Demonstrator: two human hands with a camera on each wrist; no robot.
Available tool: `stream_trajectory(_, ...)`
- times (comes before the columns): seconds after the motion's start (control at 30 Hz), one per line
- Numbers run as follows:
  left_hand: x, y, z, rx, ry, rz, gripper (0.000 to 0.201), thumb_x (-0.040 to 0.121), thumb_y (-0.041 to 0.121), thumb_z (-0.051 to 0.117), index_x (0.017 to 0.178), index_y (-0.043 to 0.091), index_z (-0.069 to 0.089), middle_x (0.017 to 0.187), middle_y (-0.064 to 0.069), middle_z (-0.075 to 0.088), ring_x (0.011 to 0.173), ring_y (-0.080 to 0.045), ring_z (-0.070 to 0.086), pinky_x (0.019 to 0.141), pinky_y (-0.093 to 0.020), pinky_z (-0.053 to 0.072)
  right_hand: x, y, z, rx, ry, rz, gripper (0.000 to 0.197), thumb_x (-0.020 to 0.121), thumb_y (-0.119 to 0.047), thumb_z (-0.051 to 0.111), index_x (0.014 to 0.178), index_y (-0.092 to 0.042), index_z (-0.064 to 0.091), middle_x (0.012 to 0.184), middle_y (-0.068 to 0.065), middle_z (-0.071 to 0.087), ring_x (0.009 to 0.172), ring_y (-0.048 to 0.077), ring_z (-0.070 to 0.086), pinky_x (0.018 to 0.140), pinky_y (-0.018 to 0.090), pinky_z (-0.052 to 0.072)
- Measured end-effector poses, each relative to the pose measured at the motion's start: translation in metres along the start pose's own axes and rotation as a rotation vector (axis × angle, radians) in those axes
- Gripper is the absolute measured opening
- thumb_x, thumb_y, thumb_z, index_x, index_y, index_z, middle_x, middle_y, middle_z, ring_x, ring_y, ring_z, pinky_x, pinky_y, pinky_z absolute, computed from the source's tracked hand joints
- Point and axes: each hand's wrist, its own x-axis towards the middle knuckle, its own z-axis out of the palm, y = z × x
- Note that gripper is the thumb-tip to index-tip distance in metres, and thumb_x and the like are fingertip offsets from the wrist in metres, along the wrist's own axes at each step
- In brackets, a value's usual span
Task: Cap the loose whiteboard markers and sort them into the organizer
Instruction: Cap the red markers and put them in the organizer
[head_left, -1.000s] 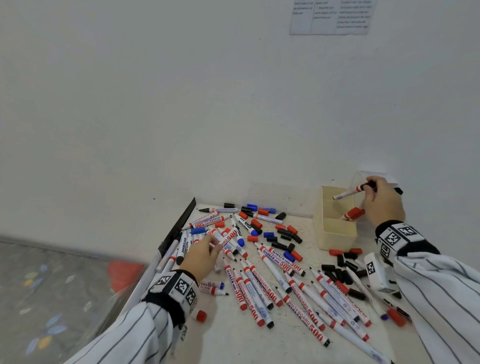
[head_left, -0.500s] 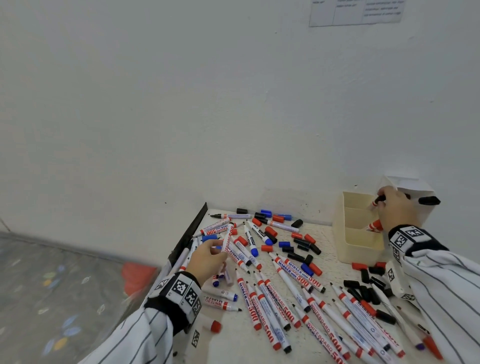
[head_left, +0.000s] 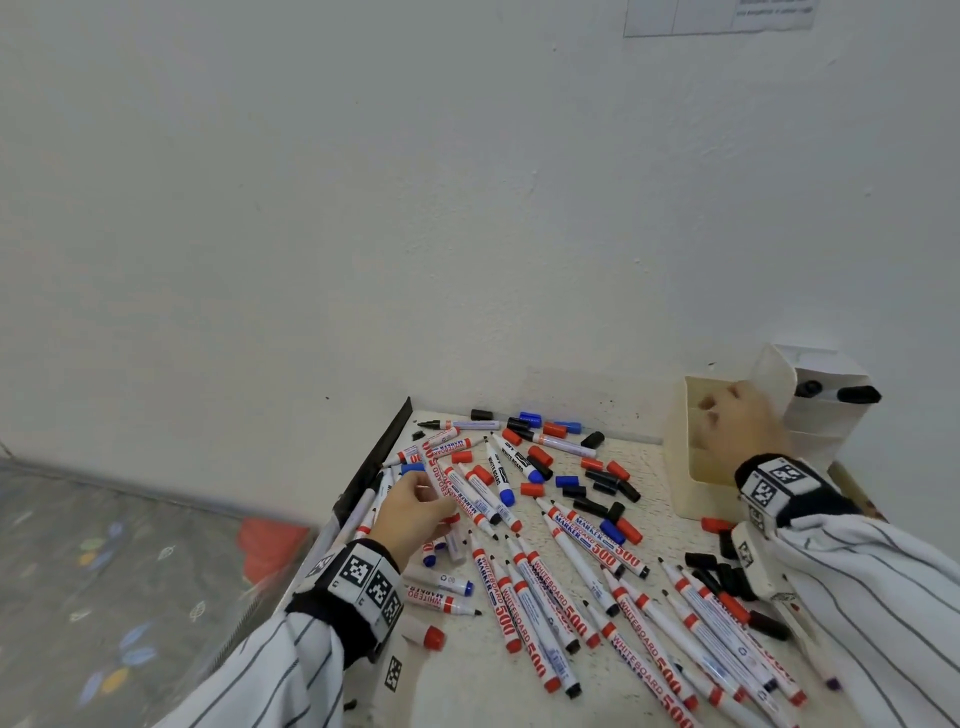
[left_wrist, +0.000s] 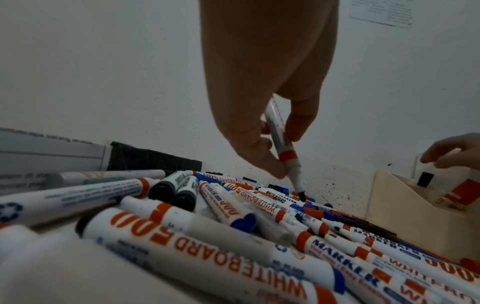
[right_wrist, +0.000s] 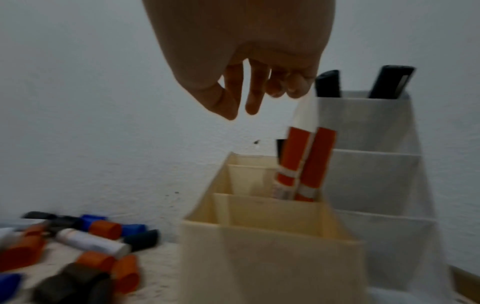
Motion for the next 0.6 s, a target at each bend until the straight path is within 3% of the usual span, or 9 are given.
stream_trajectory(0.1,-0.005,0.001,0.004,0.009,-0.008,0.041,0.022,0.082,0.000,0.063,0.099,0.011,0.055,0.098,-0.010,0.065,0.086,-0.021,0.065,0.072,-0.030,0.056,-0.020,-0.024,0.012,0.158,-0.268,-0.058,0.020,0.092,-0.012,0.046,0.107,-0.012,0.060,0.110,0.007,0.061,0.091,0.016,0.053,0.080,0.025,0.042)
stream_trajectory(0.17,-0.007,0.002,0.006,0.024,0.012,0.072,0.021,0.081,-0.002,0.064,0.095,0.011,0.056,0.094,-0.009,0.065,0.083,-0.021,0.063,0.068,-0.026,0.053,-0.034,-0.036,0.027,0.221,-0.439,-0.061,0.022,0.093,-0.015,0.049,0.113,-0.015,0.059,0.114,0.005,0.061,0.095,0.015,0.054,0.085,0.024,0.042)
stream_trajectory(0.27,-0.012,0.002,0.007,-0.067,0.002,0.079,0.021,0.080,-0.009,0.062,0.089,0.008,0.054,0.082,-0.011,0.061,0.068,-0.019,0.058,0.058,-0.022,0.052,-0.046,-0.043,0.053,0.133,-0.616,-0.043,0.037,0.094,-0.023,0.049,0.130,-0.021,0.049,0.130,0.004,0.054,0.112,0.017,0.052,0.095,0.027,0.040)
stream_trajectory(0.43,-0.016,0.002,0.004,-0.342,-0.044,0.003,0.013,0.084,-0.001,0.062,0.095,0.004,0.060,0.090,-0.016,0.066,0.076,-0.021,0.066,0.073,-0.026,0.057,-0.050,-0.043,0.075,-0.039,-0.665,-0.034,0.046,0.095,-0.027,0.047,0.139,-0.018,0.039,0.137,0.005,0.048,0.121,0.019,0.049,0.102,0.027,0.039)
stream_trajectory(0.6,-0.018,0.005,0.002,-0.556,-0.041,-0.146,0.013,0.090,0.011,0.058,0.097,0.002,0.063,0.084,-0.013,0.070,0.080,-0.021,0.066,0.067,-0.023,0.058,-0.044,-0.040,0.078,-0.006,-0.596,-0.014,0.023,0.091,-0.019,0.054,0.113,-0.015,0.058,0.119,0.004,0.060,0.107,0.017,0.055,0.094,0.025,0.042)
